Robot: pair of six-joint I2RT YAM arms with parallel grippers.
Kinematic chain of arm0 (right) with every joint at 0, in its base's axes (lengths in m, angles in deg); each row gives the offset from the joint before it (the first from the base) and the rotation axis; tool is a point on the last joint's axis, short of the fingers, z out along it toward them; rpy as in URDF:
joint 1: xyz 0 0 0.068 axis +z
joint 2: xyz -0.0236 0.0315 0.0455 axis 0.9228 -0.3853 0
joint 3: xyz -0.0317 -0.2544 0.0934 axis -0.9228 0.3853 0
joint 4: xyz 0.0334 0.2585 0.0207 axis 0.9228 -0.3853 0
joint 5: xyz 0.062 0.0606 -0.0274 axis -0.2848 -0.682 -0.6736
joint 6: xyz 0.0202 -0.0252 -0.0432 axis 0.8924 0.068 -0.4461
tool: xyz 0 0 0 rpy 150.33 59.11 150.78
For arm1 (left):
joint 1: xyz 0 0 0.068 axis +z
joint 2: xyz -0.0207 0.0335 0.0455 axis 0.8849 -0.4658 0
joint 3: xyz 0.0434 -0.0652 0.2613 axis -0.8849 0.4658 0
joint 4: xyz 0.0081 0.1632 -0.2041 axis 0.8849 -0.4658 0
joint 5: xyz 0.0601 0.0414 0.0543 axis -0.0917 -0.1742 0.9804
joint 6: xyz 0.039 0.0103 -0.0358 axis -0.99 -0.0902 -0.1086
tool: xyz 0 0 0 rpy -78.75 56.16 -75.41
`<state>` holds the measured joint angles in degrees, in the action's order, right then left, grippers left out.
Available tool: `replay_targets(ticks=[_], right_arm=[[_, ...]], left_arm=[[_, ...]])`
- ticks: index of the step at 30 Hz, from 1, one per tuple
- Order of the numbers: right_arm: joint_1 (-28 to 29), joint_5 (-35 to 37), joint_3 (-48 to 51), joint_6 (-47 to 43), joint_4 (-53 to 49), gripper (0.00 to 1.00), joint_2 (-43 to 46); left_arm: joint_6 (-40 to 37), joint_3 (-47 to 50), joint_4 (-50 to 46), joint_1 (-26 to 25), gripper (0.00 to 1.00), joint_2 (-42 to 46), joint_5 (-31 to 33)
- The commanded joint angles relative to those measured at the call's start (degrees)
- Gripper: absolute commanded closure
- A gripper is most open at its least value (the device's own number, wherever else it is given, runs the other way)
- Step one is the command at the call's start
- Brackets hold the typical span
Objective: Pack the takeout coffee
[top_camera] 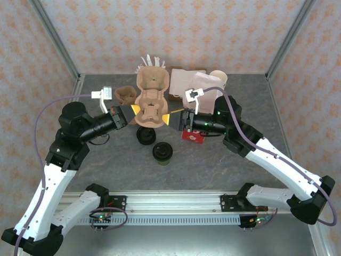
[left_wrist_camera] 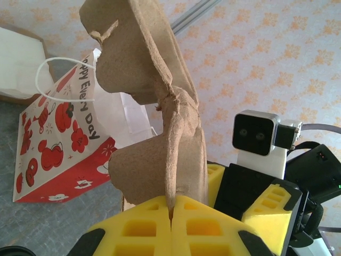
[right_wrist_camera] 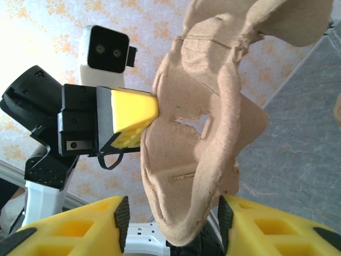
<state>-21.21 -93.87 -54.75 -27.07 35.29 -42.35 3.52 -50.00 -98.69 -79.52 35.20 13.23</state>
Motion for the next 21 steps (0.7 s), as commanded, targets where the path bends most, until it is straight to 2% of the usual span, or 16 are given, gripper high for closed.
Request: replay_targets(ticks=[1,7,10,13,15,16,17,18,19,21], right_arm=[[0.4,-1.1,-1.9,-1.3,2.8,0.56,0.0],[0.4,-0.6,-2.3,-1.4,2.3,0.69,-0.2],[0.4,-1.0,-3.3,-2.1,-0.2,0.81,-0.7],[0.4,1.2,-4.2,-4.0,-4.3,0.99,-0.6],[0.4,2.2,-4.6,-5.5,-6.6,1.00,0.2],[0.4,2.7,-4.7,-6.0,-7.5,1.00,0.6],[0.4,3.4,-4.8,-6.9,-8.7,1.00,1.2],[0.4,4.2,-4.9,-7.9,-10.2,1.00,1.8],[0.3,5.1,-5.1,-8.7,-11.6,1.00,2.3],[0.1,7.1,-5.7,-10.5,-15.3,1.00,3.0]], left_arm=[[0.9,0.6,3.3,-0.8,0.95,0.5,-1.5],[0.3,0.7,3.2,-2.5,0.95,-0.3,-1.5],[-0.5,0.7,3.2,-3.6,0.94,-0.6,-1.7],[-2.0,0.4,2.6,-4.8,0.93,-1.0,-1.7],[-5.1,-1.0,-1.0,-5.1,0.88,-1.6,-1.0],[-7.0,-1.8,-2.9,-5.2,0.81,-1.8,-0.3],[-9.2,-2.9,-5.1,-5.2,0.68,-1.9,0.8],[-11.6,-4.2,-7.6,-5.2,0.48,-2.1,2.5],[-13.5,-5.3,-9.4,-5.1,0.36,-2.3,4.0],[-17.5,-8.1,-12.2,-5.2,0.25,-3.0,7.1]])
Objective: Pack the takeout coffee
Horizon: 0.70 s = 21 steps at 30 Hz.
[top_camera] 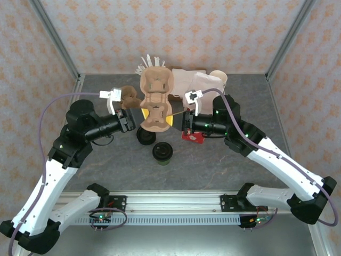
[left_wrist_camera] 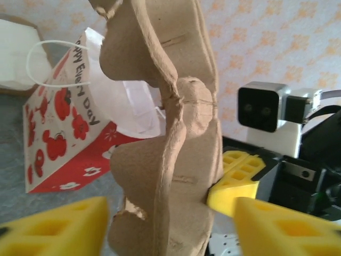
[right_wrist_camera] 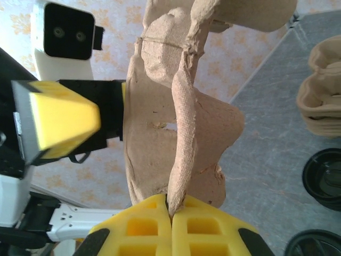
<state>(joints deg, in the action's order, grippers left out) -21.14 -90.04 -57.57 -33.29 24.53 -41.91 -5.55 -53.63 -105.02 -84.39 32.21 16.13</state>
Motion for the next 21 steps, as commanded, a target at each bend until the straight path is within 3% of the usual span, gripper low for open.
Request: replay_targets(ticks=[1,3,8,11,14,21], right_arm=[[-0.2,3.8,-3.0,-4.9,-6.2,1.00,2.8],[-0.7,5.1,-3.7,-5.9,-9.6,1.00,3.1],[-2.4,6.1,-5.3,-6.1,-16.7,1.00,3.4],[-3.0,7.1,-6.6,-5.9,-20.8,1.00,3.6],[-4.0,7.5,-8.1,-5.3,-25.0,1.00,3.6],[-4.4,2.8,-12.0,-5.1,-32.8,1.00,2.5]], left_arm=[[-9.5,-5.6,-6.6,-0.3,0.22,-0.4,5.0],[-12.1,-8.8,-8.0,-0.3,0.15,-1.7,5.8],[-18.5,-17.9,-13.3,-0.3,0.11,-6.3,8.4],[-22.1,-21.9,-14.5,-0.3,0.10,-8.5,11.2],[-28.2,-23.5,-13.1,-0.5,0.12,-9.3,10.0],[-42.1,-26.2,-12.2,-6.8,0.15,-10.0,7.4]])
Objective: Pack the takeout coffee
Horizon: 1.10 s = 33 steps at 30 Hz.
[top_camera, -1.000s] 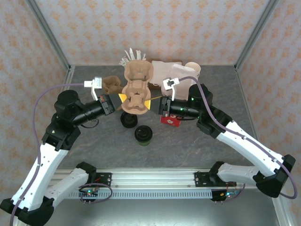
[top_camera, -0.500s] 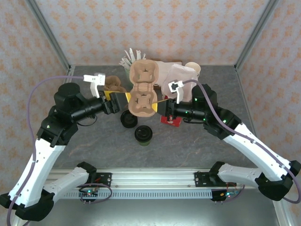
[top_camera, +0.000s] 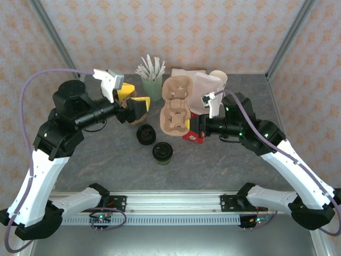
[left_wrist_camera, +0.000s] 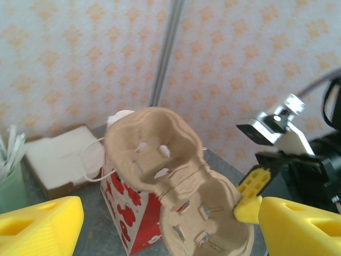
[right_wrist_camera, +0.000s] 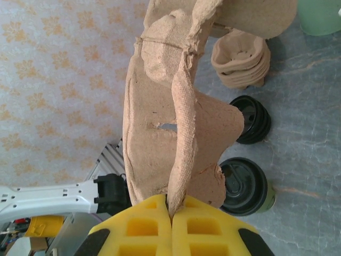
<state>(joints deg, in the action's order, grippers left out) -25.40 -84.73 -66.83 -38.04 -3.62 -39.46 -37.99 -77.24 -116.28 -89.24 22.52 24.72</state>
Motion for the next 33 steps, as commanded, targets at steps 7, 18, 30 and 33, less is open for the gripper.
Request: replay_targets(ticks=[7,18,30,33], right_arm=[[-0.2,-5.1,-3.5,-1.4,-8.8,1.00,0.2],[-0.2,-7.6,-1.7,-2.6,-10.6,1.00,0.1],[-0.2,-7.6,-1.5,-4.0,-10.9,1.00,0.5],[-0.2,-7.3,-1.2,-3.9,-10.4,1.00,0.8]], left_arm=[[-26.7,-7.2,-11.7,-12.2,0.17,-7.9,11.3],[-38.3,-10.7,-17.7,-15.6,0.18,-17.1,7.0],[-39.6,-13.9,-20.8,-15.6,0.24,-22.2,4.9],[-39.6,-13.9,-21.6,-15.6,0.26,-22.5,4.5]])
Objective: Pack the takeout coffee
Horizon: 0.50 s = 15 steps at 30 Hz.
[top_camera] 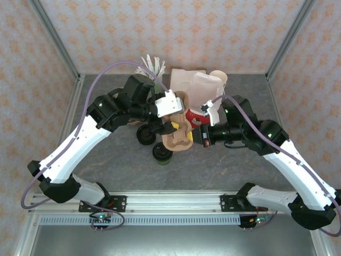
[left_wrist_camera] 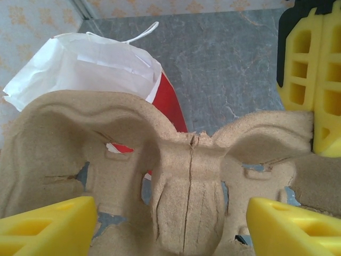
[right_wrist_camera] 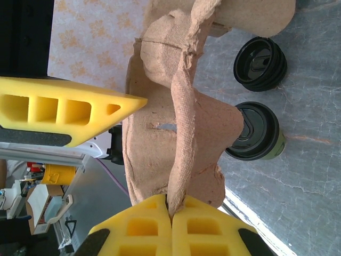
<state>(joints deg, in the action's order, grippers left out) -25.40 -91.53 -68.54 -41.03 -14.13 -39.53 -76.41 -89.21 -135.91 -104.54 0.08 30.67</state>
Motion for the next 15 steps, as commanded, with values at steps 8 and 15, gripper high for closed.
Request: replay_targets(ticks=[8,15], right_arm=[[-0.2,-0.4,1.1,-0.7,1.2,1.00,0.9],[-0.2,-0.8,1.5,-0.5,1.8,1.00,0.9]], left_arm=[[-0.1,-2.9,-3.7,-0.3,0.32,-1.7,-1.0],[-0.4,-3.0,-3.5,-0.3,0.32,-2.8,-1.0]])
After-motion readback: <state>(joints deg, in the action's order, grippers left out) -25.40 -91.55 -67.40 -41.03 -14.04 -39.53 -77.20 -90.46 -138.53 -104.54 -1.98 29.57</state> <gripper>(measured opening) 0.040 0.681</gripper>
